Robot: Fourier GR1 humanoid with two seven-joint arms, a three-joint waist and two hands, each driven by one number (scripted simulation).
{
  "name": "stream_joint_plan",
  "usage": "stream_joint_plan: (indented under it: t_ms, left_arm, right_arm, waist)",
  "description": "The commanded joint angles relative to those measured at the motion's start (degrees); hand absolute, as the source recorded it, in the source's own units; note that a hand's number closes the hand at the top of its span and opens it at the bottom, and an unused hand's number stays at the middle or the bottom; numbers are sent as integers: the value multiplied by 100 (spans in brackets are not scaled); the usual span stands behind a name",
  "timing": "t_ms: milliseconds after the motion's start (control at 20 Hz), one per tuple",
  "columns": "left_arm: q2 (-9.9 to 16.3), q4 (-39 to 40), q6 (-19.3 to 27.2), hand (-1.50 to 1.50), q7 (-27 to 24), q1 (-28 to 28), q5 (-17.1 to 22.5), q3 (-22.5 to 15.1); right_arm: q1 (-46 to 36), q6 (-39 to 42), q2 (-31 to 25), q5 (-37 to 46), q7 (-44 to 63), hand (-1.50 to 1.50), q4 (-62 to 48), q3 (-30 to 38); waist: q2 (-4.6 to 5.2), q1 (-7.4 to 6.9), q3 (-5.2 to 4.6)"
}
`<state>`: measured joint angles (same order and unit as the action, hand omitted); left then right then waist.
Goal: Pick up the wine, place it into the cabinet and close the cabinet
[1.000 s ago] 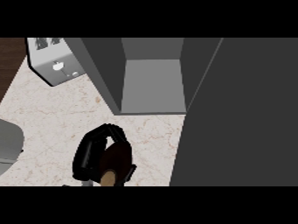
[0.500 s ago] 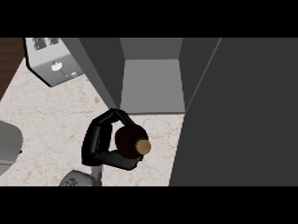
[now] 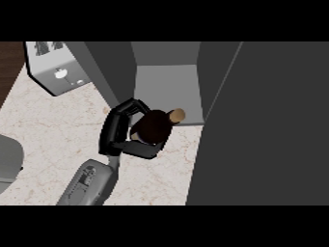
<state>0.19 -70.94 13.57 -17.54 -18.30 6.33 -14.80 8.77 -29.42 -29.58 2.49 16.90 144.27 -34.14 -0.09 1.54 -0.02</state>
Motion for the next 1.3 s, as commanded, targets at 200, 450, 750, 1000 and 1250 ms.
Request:
stream_joint_plan:
  t_ms: [200,450,750,1000,1250]
  left_arm:
    - [20,1236,-221,150,-187,-976,194,367]
    - [-19,2131,146,150,-601,-1647,770,183]
    - [-19,2824,483,150,-597,-2343,1277,27]
    - [-19,3476,536,150,-640,-2807,1431,11]
    - [-19,4337,828,150,-625,-3290,1441,-221]
  right_arm:
    - [45,54,-23,-225,560,-150,1146,196]
    - [-110,92,-18,-250,808,-150,1181,177]
    - [556,251,-121,-259,171,-150,1247,-19]
    - [385,325,1,-497,167,-150,1263,100]
    - [530,479,16,-613,-262,-150,876,153]
  waist:
    - [21,-28,-4]
    - [44,61,-14]
    - [24,166,-3]
    - [44,198,-5]
    - [78,271,1]
